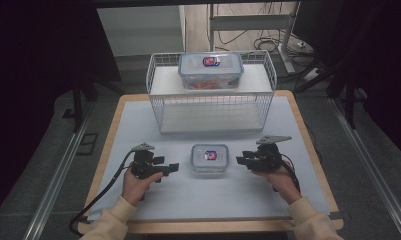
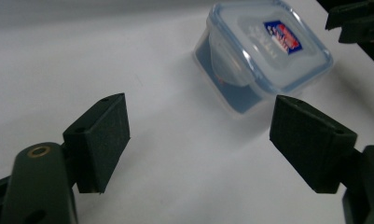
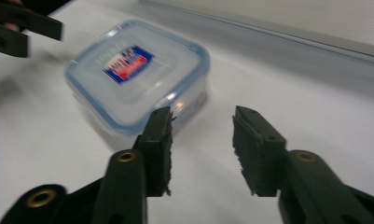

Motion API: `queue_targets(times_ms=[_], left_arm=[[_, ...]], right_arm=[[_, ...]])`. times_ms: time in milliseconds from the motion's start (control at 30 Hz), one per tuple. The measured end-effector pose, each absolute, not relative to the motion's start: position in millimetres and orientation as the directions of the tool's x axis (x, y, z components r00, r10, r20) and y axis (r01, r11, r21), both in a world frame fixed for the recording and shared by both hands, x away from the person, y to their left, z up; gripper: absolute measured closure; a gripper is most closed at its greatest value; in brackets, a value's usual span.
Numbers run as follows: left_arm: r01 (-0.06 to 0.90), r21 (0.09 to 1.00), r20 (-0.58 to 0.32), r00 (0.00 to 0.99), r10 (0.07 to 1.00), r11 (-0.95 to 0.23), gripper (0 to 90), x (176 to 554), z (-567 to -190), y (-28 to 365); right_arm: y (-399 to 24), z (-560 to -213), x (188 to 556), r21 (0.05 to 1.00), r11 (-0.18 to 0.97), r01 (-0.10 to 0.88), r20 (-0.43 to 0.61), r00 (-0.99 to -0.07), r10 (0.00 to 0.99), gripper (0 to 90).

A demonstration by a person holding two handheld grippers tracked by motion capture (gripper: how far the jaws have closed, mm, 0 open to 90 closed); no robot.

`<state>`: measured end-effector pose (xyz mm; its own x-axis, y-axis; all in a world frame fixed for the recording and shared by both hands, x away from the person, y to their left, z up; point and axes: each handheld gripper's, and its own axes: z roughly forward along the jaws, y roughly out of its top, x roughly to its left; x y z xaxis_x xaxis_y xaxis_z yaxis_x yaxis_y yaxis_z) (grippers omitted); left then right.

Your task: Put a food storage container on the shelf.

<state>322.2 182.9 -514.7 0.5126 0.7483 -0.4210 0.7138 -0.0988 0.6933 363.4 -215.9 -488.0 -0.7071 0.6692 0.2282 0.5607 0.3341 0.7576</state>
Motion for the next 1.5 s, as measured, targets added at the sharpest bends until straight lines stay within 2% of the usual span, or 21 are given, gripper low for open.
queue_targets(times_ms=[33,100,133,167,400,700,1033,1300,1433,1500], left_arm=[[0.715,0.693,-0.429,0.510,0.746,-0.091,18.8,324.2,-514.0,182.1],[0.726,0.684,-0.455,0.500,0.737,-0.071,17.5,330.1,-513.7,180.4],[0.730,0.680,-0.464,0.496,0.734,-0.063,17.1,332.9,-513.7,179.2],[0.734,0.677,-0.471,0.494,0.730,-0.060,16.6,335.4,-513.7,177.7],[0.759,0.650,-0.532,0.488,0.692,-0.036,15.6,351.2,-513.4,164.7],[0.813,0.581,-0.626,0.472,0.621,-0.032,14.7,370.1,-523.6,144.9],[0.846,0.531,-0.672,0.455,0.585,-0.047,17.2,373.7,-535.0,134.3],[0.855,0.515,-0.692,0.458,0.559,-0.062,23.1,375.9,-540.8,127.5],[0.856,0.513,-0.706,0.461,0.537,-0.061,28.0,377.5,-541.7,127.3],[0.854,0.516,-0.703,0.463,0.540,-0.062,28.7,377.7,-540.7,127.4]], right_arm=[[-215.9,-488.0,363.4,0.758,0.334,0.561,0.228,-0.707,0.669,54.4],[-215.5,-486.0,364.9,0.748,0.307,0.589,0.276,-0.697,0.662,45.3],[-215.5,-486.0,364.9,0.748,0.307,0.589,0.276,-0.697,0.662,45.3],[-215.3,-486.7,366.0,0.743,0.291,0.603,0.305,-0.691,0.655,41.1],[-211.2,-491.7,371.1,0.708,0.257,0.657,0.387,-0.666,0.638,32.7],[-201.7,-497.1,373.9,0.692,0.265,0.671,0.404,-0.665,0.628,31.1],[-202.6,-496.8,374.4,0.696,0.259,0.670,0.398,-0.659,0.638,31.1],[-200.3,-499.8,375.8,0.686,0.261,0.679,0.408,-0.657,0.634,30.5],[-196.7,-502.9,380.9,0.673,0.249,0.697,0.436,-0.645,0.628,29.6],[-192.2,-507.6,387.4,0.644,0.230,0.730,0.483,-0.621,0.617,28.3]])
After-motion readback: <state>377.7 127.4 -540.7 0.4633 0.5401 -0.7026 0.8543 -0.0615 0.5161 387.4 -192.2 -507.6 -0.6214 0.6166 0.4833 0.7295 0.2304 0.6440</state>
